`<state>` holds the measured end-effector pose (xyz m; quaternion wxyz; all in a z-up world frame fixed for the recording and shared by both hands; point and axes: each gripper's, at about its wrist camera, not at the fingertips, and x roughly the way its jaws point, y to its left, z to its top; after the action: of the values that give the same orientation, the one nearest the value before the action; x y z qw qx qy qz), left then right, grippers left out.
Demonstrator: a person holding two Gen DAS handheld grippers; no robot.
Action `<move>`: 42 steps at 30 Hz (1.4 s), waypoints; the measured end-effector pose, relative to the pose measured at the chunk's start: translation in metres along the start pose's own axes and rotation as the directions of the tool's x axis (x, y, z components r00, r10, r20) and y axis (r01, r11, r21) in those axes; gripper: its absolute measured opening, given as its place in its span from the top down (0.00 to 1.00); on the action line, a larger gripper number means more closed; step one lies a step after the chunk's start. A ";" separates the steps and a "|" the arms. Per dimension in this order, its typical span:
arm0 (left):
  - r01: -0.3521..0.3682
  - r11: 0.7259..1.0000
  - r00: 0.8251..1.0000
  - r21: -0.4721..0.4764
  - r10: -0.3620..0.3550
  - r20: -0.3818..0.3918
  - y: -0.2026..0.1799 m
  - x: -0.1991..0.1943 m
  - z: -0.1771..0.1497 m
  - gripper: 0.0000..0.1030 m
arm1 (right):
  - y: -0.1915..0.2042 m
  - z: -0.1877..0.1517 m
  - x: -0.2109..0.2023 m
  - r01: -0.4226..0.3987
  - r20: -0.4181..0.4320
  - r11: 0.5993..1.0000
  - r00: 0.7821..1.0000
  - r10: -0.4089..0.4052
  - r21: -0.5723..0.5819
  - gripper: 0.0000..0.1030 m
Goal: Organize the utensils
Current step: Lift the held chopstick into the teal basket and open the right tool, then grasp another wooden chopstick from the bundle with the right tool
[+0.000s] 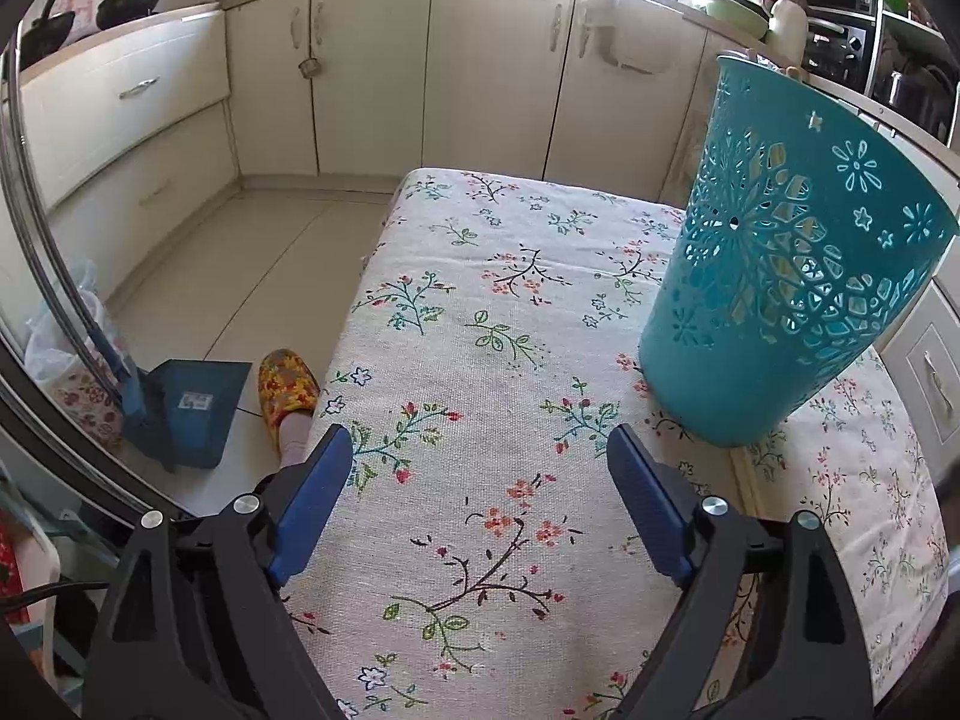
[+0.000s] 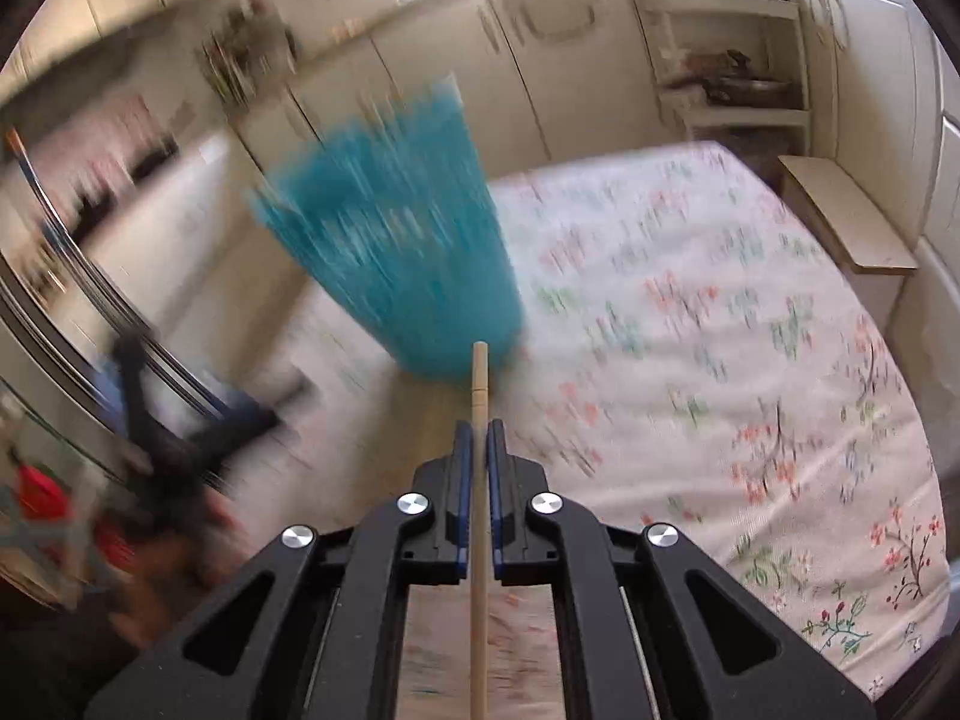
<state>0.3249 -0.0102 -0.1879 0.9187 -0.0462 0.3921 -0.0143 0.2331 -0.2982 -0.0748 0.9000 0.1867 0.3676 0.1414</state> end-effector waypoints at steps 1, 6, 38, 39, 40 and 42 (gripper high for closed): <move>0.000 1.000 1.000 0.001 0.000 0.001 -0.001 0.001 0.002 0.19 | 0.008 0.008 -0.007 -0.023 0.033 1.000 0.999 0.023 0.003 0.94; -0.005 1.000 1.000 0.006 0.005 0.001 -0.002 0.003 0.003 0.19 | 0.053 0.081 -0.032 -0.118 0.253 0.992 0.959 0.126 -0.047 0.94; 0.000 1.000 1.000 -0.021 0.000 0.021 0.005 -0.001 0.003 0.19 | 0.048 -0.022 0.039 0.117 0.070 0.976 0.992 -0.105 -0.182 0.82; 0.000 1.000 1.000 -0.022 0.001 0.021 0.005 -0.001 0.002 0.19 | 0.042 -0.034 0.053 0.122 0.010 0.976 0.992 -0.122 -0.179 0.84; -0.001 1.000 1.000 -0.024 0.002 0.020 0.005 -0.001 0.002 0.19 | 0.038 -0.041 0.062 0.125 -0.020 0.976 0.991 -0.131 -0.175 0.84; -0.004 1.000 1.000 -0.026 0.004 0.017 0.005 -0.001 0.002 0.19 | 0.031 -0.051 0.082 0.136 -0.077 0.977 0.986 -0.150 -0.164 0.85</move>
<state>0.3261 -0.0051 -0.1864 0.9214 -0.0574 0.3844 -0.0069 0.2497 -0.2271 -0.1446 0.9026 0.0813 0.4073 0.1130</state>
